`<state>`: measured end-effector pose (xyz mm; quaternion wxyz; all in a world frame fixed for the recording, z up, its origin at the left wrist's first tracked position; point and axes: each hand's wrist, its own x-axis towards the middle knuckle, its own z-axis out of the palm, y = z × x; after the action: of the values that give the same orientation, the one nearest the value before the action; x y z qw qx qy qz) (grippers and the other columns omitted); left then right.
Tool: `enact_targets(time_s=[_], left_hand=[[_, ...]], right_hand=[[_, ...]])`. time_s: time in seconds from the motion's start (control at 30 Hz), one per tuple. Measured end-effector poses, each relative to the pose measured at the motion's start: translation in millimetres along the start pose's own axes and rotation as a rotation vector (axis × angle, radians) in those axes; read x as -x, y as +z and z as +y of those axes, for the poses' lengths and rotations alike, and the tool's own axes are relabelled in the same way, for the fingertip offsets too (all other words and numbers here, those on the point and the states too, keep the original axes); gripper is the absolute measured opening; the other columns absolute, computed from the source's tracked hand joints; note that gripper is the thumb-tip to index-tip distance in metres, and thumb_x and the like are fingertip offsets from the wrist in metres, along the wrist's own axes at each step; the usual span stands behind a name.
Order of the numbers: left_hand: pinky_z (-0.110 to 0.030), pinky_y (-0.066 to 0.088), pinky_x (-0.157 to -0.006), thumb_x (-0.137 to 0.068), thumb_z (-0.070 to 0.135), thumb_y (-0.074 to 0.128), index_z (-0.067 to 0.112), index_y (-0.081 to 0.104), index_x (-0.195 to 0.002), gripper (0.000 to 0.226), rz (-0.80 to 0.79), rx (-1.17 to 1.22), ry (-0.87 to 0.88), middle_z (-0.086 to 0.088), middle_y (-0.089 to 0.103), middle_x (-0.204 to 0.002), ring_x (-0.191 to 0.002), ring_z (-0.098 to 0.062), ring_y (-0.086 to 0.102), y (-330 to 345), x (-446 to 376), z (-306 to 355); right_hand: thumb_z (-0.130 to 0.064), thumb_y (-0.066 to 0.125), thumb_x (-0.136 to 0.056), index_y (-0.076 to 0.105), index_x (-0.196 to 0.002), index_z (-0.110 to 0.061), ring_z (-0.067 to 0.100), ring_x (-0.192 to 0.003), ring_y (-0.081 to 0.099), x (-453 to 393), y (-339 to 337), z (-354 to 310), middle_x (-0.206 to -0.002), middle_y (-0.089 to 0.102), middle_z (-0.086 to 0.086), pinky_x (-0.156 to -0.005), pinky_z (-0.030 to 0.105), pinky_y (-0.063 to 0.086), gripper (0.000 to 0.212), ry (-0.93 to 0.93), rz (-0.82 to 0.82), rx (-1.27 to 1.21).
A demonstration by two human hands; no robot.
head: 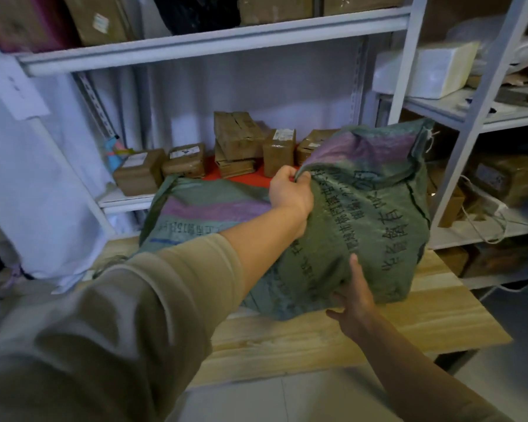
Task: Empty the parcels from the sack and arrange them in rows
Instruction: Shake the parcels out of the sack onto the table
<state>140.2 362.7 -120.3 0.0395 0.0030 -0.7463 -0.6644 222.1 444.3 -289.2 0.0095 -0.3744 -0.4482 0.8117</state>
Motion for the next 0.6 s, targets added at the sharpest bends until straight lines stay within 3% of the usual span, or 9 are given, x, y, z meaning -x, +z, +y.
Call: enact_targets(time_s=[0.13, 0.23, 0.4, 0.5, 0.6], left_hand=[[-0.029, 0.034, -0.065, -0.099, 0.019, 0.056, 0.019, 0.041, -0.066, 0.036, 0.023, 0.088, -0.025, -0.001, 0.044, -0.065, -0.068, -0.018, 0.04, 0.3, -8.6, 23.8], [-0.028, 0.036, -0.065, -0.099, 0.018, 0.056, 0.019, 0.042, -0.066, 0.036, 0.029, 0.166, -0.04, -0.001, 0.047, -0.067, -0.067, -0.017, 0.042, 1.8, -19.5, 43.1], [-0.022, 0.039, -0.05, -0.101, 0.018, 0.054, 0.016, 0.044, -0.072, 0.031, 0.007, 0.26, -0.095, -0.003, 0.049, -0.068, -0.059, -0.014, 0.042, 1.0, -33.2, 61.6], [-0.029, 0.044, -0.061, -0.101, 0.016, 0.055, 0.015, 0.043, -0.072, 0.031, 0.005, 0.332, -0.135, -0.008, 0.052, -0.074, -0.068, -0.018, 0.048, -1.0, -36.7, 67.7], [-0.038, 0.052, -0.077, -0.1, 0.015, 0.055, 0.015, 0.042, -0.07, 0.033, 0.001, 0.374, -0.148, -0.013, 0.055, -0.082, -0.081, -0.021, 0.05, -4.2, -39.2, 74.6]], right_hand=[[-0.071, 0.059, -0.083, 0.022, -0.154, -0.04, 0.035, -0.139, 0.038, -3.8, 0.1, -6.9, -0.159, 0.031, 0.003, -0.09, 0.059, 0.04, 0.086, -0.082, 0.03, -0.002], [-0.071, 0.065, -0.078, 0.021, -0.156, -0.029, 0.036, -0.14, 0.037, -2.0, -3.3, -5.1, -0.159, 0.032, 0.006, -0.096, 0.061, 0.04, 0.099, -0.065, 0.105, -0.004], [-0.083, 0.045, -0.08, 0.012, -0.159, -0.029, 0.037, -0.149, 0.019, 2.6, -11.6, 13.0, -0.167, 0.009, 0.005, -0.112, 0.067, 0.025, 0.101, 0.076, 0.068, -0.095], [-0.088, 0.041, -0.076, 0.012, -0.159, -0.029, 0.037, -0.15, 0.019, 3.7, -5.1, 20.5, -0.166, 0.011, 0.008, -0.112, 0.069, 0.023, 0.106, 0.113, 0.01, -0.141], [-0.09, 0.043, -0.071, 0.024, -0.157, -0.029, 0.036, -0.148, 0.024, 4.3, 5.9, 22.0, -0.164, 0.022, 0.007, -0.111, 0.07, 0.021, 0.107, 0.092, -0.048, -0.137]])
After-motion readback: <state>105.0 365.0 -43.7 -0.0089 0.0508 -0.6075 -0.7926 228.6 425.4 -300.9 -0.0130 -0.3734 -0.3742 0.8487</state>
